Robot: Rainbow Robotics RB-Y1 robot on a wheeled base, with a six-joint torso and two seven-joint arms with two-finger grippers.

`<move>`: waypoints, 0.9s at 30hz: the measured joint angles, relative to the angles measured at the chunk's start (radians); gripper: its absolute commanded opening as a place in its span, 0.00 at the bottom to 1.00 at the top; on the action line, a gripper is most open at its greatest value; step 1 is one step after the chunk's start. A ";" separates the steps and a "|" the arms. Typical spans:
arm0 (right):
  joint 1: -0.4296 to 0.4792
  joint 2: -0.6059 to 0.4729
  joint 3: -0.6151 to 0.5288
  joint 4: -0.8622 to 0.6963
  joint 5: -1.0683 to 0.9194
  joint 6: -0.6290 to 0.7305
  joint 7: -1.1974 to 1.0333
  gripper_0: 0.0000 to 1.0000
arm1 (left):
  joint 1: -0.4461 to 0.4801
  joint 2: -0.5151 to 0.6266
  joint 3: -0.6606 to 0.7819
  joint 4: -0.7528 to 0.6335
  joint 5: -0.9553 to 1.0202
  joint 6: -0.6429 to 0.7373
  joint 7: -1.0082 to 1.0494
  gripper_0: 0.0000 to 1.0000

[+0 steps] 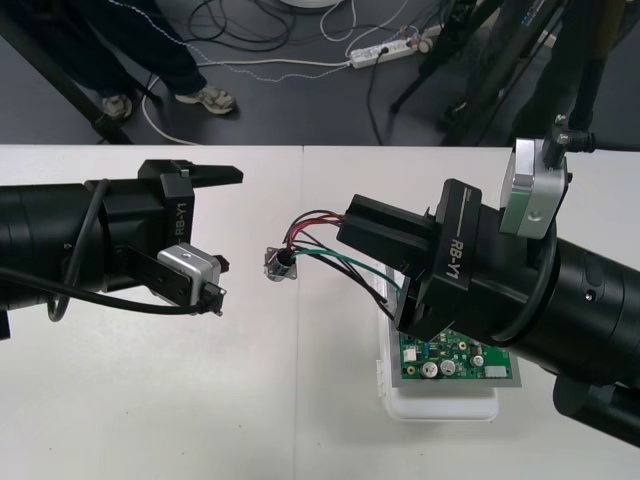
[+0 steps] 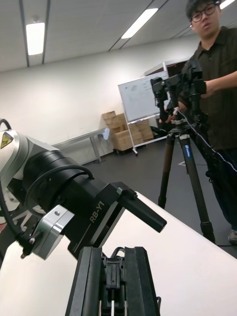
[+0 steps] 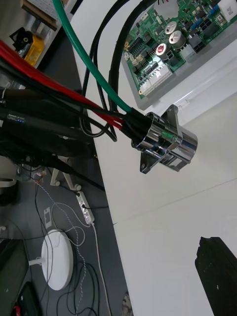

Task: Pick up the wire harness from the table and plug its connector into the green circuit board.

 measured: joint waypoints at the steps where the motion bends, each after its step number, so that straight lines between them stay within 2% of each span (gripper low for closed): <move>1: -0.007 0.000 -0.013 0.000 0.000 -0.020 -0.014 0.00 | 0.000 0.000 0.007 0.000 0.012 0.000 0.001 1.00; 9: -0.073 0.000 -0.114 0.000 -0.001 -0.178 -0.077 0.00 | 0.000 0.036 0.036 0.000 0.113 0.006 0.050 1.00; 17: -0.148 0.000 -0.190 0.053 -0.058 -0.373 -0.123 0.00 | 0.000 0.110 0.042 0.000 0.219 0.044 0.323 1.00; 21: -0.191 0.000 -0.212 0.076 -0.061 -0.410 -0.123 0.00 | 0.000 0.138 0.043 0.000 0.263 0.068 0.420 1.00; 27: -0.235 0.000 -0.215 0.106 -0.062 -0.417 -0.122 0.00 | 0.000 0.166 0.043 0.000 0.319 0.095 0.432 1.00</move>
